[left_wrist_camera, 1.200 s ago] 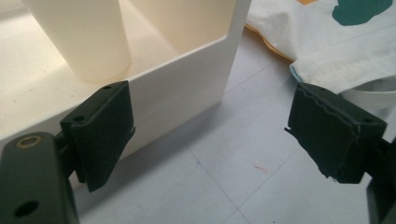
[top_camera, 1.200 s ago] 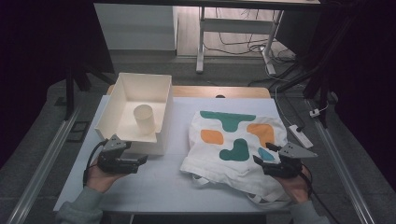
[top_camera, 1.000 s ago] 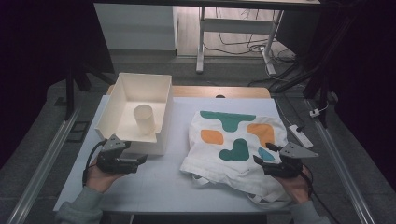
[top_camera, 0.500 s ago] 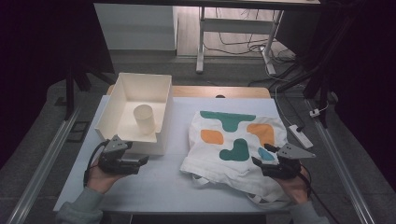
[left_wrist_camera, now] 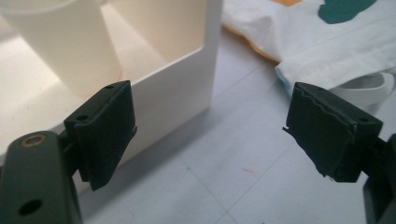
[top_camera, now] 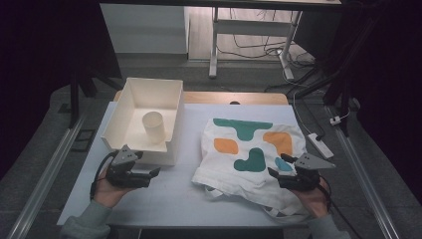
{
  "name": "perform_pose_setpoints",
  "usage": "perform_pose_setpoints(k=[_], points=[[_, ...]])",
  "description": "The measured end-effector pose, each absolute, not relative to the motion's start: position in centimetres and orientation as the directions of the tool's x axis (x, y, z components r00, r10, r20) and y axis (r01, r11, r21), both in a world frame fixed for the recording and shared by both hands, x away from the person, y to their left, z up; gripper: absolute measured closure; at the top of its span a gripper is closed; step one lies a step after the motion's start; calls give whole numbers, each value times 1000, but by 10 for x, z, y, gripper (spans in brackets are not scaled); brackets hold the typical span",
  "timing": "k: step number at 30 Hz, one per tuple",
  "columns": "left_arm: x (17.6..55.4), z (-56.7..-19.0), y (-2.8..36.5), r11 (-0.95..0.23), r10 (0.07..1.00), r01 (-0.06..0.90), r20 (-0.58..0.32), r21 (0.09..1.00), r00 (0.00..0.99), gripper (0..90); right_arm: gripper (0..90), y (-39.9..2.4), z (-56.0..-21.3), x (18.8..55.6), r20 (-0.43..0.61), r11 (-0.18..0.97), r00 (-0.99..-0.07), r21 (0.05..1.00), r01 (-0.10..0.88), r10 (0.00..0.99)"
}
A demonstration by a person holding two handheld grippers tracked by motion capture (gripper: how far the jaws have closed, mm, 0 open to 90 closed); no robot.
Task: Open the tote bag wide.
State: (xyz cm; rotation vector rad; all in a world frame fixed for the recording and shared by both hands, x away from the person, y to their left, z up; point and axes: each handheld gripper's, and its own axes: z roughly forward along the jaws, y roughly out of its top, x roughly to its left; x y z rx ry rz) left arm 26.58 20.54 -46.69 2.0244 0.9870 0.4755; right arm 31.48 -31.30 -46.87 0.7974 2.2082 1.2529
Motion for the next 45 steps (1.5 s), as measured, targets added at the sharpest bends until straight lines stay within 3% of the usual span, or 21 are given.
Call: perform_pose_setpoints(k=[21, 45], points=[[259, -454, 172, -429, 693, 396, 14, 812, 721, 184, 287, -309, -469, 314, -121, 417, -724, 875, 245, 680], [283, -451, 110, -521, 576, 335, 33, 785, 817, 200, 289, -308, -467, 314, -119, 410, -729, 881, 235, 674]])
